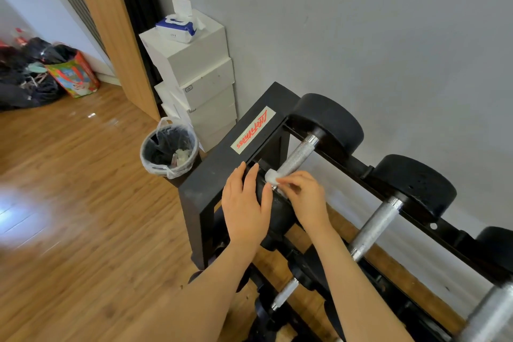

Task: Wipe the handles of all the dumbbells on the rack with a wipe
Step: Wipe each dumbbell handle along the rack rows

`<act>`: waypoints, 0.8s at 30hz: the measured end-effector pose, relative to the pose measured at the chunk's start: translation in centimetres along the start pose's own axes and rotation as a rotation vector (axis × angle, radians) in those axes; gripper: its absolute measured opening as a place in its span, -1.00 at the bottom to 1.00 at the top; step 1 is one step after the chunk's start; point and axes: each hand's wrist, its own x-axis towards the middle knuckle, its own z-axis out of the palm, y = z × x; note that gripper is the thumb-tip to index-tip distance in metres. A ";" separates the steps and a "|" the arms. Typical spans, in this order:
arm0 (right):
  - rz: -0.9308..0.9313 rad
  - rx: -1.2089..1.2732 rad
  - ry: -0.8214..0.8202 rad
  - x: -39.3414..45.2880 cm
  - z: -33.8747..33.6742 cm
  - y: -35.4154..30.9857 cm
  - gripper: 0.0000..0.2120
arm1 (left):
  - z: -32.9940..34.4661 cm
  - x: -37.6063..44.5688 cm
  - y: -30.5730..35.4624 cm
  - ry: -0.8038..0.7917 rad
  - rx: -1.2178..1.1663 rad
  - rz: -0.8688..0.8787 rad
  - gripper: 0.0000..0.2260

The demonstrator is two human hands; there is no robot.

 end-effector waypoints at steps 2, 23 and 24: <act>-0.029 -0.020 -0.011 0.6 -0.4 0.0 -0.82 | 0.0 0.0 -0.1 -0.007 0.005 0.004 -0.48; 0.028 0.093 -0.111 0.4 -0.6 0.5 -0.77 | -0.3 -0.4 -0.9 -0.027 -0.003 0.049 -0.51; 0.028 0.093 -0.048 0.6 -0.5 0.4 -0.78 | -0.3 -0.3 -0.9 -0.030 -0.005 0.048 -0.51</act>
